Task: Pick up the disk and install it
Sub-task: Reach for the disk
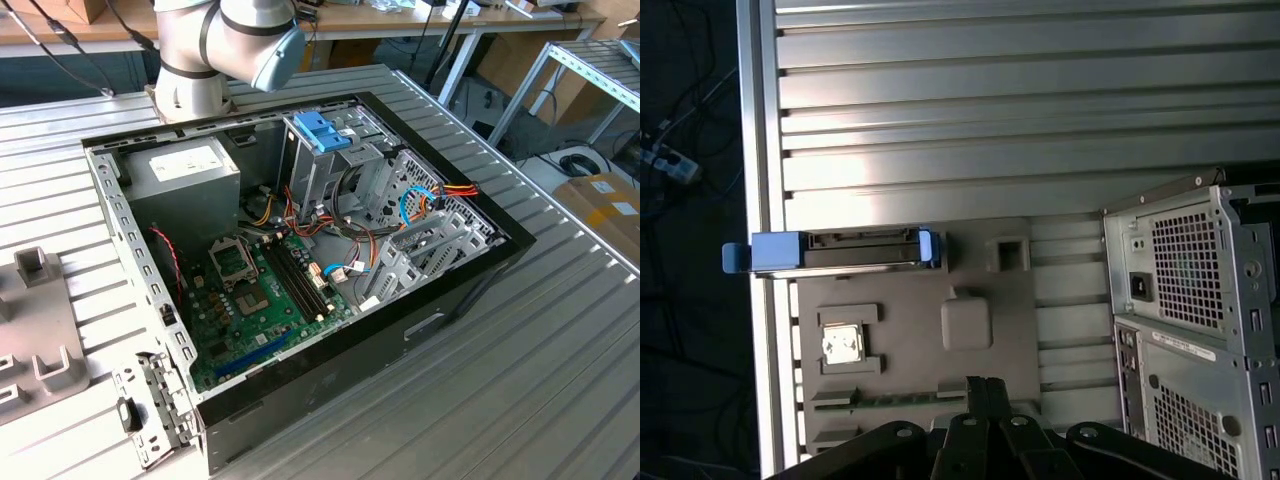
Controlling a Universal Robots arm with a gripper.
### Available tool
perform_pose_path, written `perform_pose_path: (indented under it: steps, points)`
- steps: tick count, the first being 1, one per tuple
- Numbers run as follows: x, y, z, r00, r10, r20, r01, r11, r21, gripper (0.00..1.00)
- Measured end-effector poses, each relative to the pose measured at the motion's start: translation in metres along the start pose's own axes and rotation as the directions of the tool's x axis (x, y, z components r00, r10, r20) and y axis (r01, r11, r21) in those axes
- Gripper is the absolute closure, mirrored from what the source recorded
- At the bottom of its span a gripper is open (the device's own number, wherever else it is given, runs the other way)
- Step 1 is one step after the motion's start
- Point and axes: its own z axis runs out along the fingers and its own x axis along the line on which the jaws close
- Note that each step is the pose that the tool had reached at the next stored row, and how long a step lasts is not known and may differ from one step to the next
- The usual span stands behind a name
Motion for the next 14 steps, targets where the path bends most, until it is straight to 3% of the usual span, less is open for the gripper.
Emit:
perform_pose_path:
  steps: [14]
  points:
    - [0.0088, -0.0007, -0.0002, 1.0000, 0.000, 0.0001, 0.000, 1.0000, 0.0000, 0.90]
